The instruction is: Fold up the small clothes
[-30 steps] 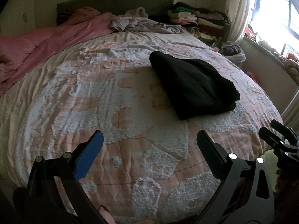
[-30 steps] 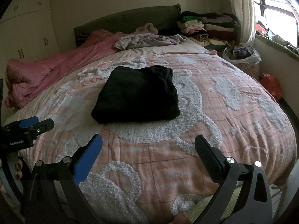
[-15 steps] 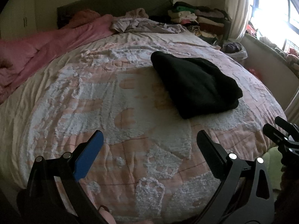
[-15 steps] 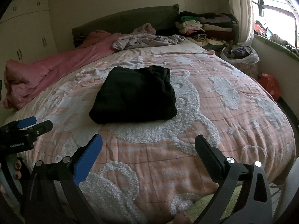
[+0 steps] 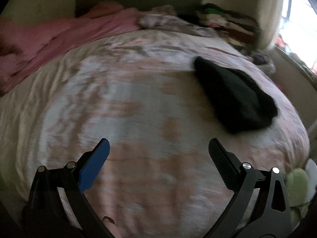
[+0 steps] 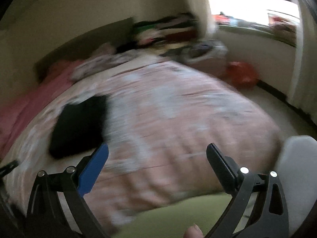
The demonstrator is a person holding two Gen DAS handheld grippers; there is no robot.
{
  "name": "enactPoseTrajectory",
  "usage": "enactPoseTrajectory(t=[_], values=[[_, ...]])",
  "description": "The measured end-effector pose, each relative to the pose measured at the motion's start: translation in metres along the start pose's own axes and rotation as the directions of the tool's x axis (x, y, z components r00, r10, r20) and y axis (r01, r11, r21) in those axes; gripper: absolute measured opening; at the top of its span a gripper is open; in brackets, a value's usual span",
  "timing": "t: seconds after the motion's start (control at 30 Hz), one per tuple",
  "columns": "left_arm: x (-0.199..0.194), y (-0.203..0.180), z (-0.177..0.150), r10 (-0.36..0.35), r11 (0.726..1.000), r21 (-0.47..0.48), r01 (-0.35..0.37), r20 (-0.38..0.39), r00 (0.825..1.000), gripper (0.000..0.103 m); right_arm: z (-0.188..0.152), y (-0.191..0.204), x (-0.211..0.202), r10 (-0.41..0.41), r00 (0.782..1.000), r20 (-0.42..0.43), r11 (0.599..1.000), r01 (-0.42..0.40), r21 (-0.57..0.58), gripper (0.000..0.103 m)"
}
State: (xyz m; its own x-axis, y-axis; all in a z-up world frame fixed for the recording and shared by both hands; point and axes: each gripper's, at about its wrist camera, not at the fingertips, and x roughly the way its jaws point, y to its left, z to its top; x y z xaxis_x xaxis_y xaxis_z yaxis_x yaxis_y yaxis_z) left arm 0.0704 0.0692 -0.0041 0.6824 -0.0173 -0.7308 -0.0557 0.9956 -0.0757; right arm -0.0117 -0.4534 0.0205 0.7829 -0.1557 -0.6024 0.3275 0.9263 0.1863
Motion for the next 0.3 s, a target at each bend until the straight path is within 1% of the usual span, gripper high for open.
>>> enactPoseTrajectory(t=[0.03, 0.07, 0.1, 0.13, 0.17, 0.2, 0.23, 0.27, 0.3], values=[[0.008, 0.024, 0.007, 0.044, 0.998, -0.034, -0.044, -0.008, 0.999, 0.093, 0.002, -0.022, -0.001, -0.041, 0.999, 0.006, 0.999, 0.04, 0.035, 0.098], [0.015, 0.048, 0.012, 0.085, 0.994, -0.067, -0.086, -0.021, 0.996, 0.093, 0.005, -0.055, -0.003, -0.102, 0.995, 0.013, 0.991, 0.101, 0.084, 0.098], [0.021, 0.067, 0.016, 0.115, 0.989, -0.093, -0.118, -0.032, 0.993, 0.093, 0.006, -0.083, -0.003, -0.164, 0.986, 0.006, 0.979, 0.162, 0.122, 0.098], [0.03, 0.097, 0.023, 0.168, 0.976, -0.129, -0.173, -0.053, 0.984, 0.093, 0.005, -0.114, -0.004, -0.239, 0.971, -0.011, 0.957, 0.237, 0.169, 0.098], [0.036, 0.125, 0.028, 0.215, 0.961, -0.161, -0.224, -0.072, 0.974, 0.093, 0.004, -0.15, -0.005, -0.304, 0.952, -0.031, 0.927, 0.304, 0.22, 0.098], [0.042, 0.151, 0.033, 0.259, 0.944, -0.186, -0.271, -0.087, 0.962, 0.093, 0.002, -0.174, -0.004, -0.342, 0.938, -0.049, 0.906, 0.343, 0.246, 0.098], [0.049, 0.184, 0.039, 0.318, 0.916, -0.22, -0.335, -0.112, 0.941, 0.093, -0.002, -0.208, -0.001, -0.42, 0.902, -0.098, 0.86, 0.43, 0.276, 0.098], [0.055, 0.212, 0.043, 0.358, 0.891, -0.249, -0.38, -0.131, 0.925, 0.093, -0.008, -0.241, 0.004, -0.484, 0.864, -0.141, 0.814, 0.503, 0.291, 0.098], [0.06, 0.237, 0.048, 0.393, 0.866, -0.27, -0.421, -0.153, 0.907, 0.093, -0.008, -0.241, 0.004, -0.484, 0.864, -0.141, 0.814, 0.503, 0.291, 0.098]])
